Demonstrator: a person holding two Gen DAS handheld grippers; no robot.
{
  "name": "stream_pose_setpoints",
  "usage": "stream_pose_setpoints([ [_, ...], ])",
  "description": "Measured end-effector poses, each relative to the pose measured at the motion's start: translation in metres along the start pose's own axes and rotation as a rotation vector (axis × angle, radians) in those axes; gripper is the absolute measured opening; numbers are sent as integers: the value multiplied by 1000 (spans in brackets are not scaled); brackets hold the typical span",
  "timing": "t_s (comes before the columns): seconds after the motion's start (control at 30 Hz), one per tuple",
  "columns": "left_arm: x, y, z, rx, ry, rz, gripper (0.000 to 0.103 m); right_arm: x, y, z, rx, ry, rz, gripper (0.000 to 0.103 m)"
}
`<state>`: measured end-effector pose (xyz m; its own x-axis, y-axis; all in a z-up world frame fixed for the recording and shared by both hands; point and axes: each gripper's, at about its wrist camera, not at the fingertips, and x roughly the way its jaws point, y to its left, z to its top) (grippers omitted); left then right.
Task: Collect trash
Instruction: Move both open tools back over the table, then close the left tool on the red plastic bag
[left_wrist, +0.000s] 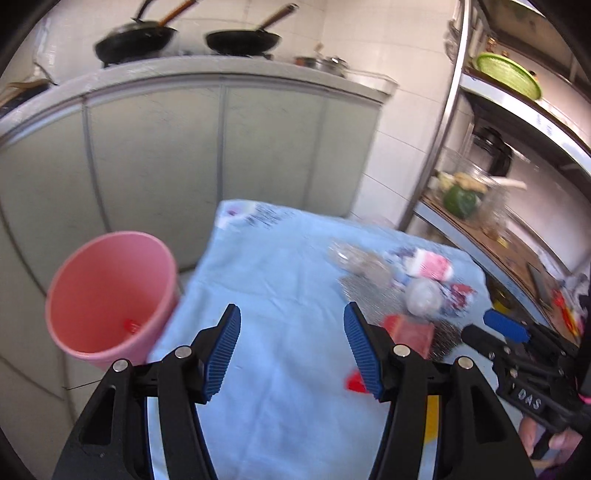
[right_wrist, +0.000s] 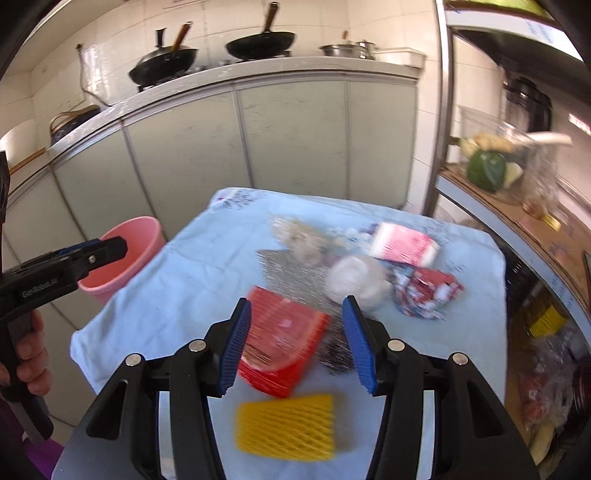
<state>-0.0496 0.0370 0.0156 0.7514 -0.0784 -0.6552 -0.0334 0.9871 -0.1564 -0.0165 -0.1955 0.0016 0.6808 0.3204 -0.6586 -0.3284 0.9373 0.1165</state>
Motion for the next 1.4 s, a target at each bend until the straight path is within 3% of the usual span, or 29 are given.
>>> stream_pose_setpoints([
  [0.13,21,-22,-11,80,76,-121,57,2,-24,-12,58,26,-22,52],
  [0.23,35,-40,-17,129,113,-167,57,6,-31,-23,78,50,-20,52],
  [0.4,68,-61,-25,182,187,-205,57,15,-32,-37,79,93,-6,52],
  [0.6,98,-64,-34,158,267,-234,57,25,-34,-38,84,110,2,52],
  [0.73,103,-64,-40,160,283,-252,45,35,-35,-35,86,124,2,52],
  [0.8,105,-63,-42,163,292,-257,25,38,-34,-34,84,127,-2,52],
  [0.9,105,-61,-42,160,295,-273,12,42,-34,-31,86,126,-6,52],
  [1.07,93,-57,-41,175,262,-270,5,47,-36,-26,93,129,-18,52],
  [1.4,58,-31,-26,122,180,-254,4,55,-28,-16,77,115,-30,52],
])
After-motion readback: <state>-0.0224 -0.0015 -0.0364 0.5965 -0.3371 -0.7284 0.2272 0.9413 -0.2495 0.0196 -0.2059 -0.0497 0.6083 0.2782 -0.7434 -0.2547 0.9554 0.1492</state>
